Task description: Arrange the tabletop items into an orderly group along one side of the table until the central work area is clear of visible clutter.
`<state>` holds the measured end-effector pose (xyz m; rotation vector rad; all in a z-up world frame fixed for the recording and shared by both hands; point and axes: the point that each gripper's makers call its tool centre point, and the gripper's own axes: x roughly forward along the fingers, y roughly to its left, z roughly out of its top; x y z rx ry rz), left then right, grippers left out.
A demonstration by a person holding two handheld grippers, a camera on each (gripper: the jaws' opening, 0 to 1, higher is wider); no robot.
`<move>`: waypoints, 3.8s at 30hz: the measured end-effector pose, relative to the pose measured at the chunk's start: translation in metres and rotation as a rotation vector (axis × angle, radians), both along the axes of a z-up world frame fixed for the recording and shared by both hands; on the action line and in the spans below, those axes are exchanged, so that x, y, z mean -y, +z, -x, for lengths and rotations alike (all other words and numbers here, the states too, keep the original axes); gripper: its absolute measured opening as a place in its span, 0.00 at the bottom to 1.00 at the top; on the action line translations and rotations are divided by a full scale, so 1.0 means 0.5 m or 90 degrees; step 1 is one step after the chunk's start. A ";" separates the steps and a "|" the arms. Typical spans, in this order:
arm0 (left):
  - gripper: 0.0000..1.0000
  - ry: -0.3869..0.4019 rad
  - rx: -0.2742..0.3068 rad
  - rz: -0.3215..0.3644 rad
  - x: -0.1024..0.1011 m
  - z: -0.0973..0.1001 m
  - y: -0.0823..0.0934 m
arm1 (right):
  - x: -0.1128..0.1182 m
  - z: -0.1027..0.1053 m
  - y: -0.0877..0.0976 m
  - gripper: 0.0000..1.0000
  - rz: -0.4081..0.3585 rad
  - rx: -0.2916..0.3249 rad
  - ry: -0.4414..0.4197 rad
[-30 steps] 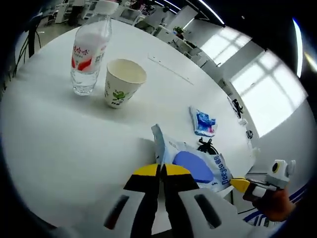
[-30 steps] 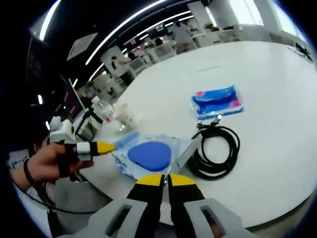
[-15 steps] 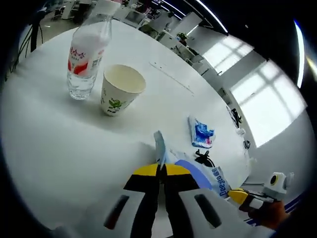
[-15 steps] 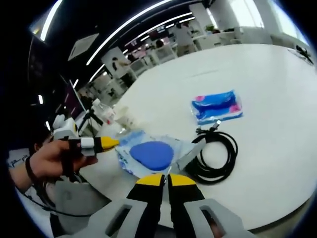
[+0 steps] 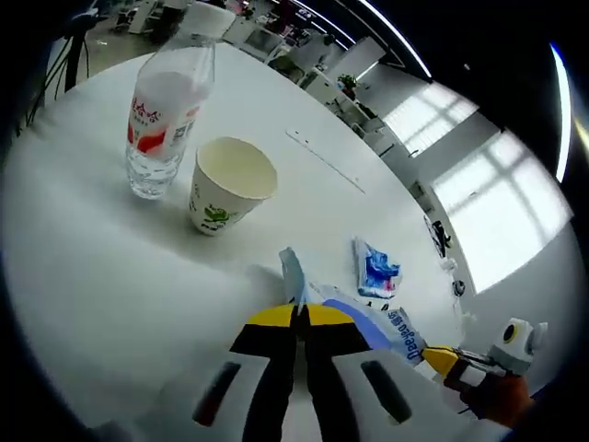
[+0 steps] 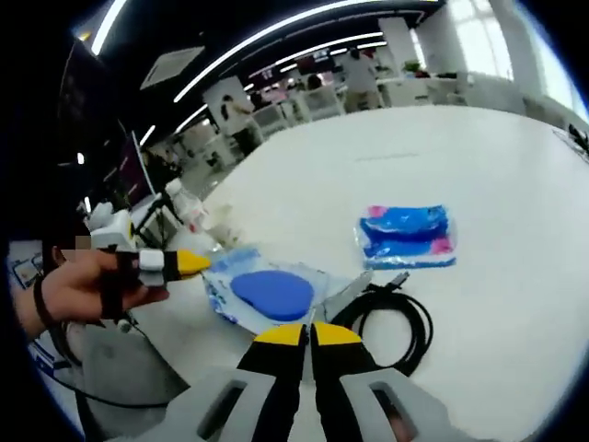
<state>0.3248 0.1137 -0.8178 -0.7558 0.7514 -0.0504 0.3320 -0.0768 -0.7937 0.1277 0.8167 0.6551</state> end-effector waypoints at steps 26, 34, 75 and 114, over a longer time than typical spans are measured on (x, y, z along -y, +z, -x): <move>0.00 0.087 0.021 0.036 -0.044 -0.054 -0.037 | -0.077 -0.167 -0.007 0.00 0.044 0.074 0.113; 0.00 0.093 -0.004 0.040 -0.051 -0.057 -0.075 | -0.085 -0.179 -0.042 0.00 0.053 0.055 0.119; 0.03 0.179 -0.014 0.086 -0.059 -0.110 -0.091 | -0.083 -0.217 -0.137 0.00 -0.009 -0.049 -0.014; 0.11 0.054 -0.036 0.091 0.090 0.002 -0.115 | 0.132 -0.113 -0.110 0.07 -0.032 -0.034 -0.152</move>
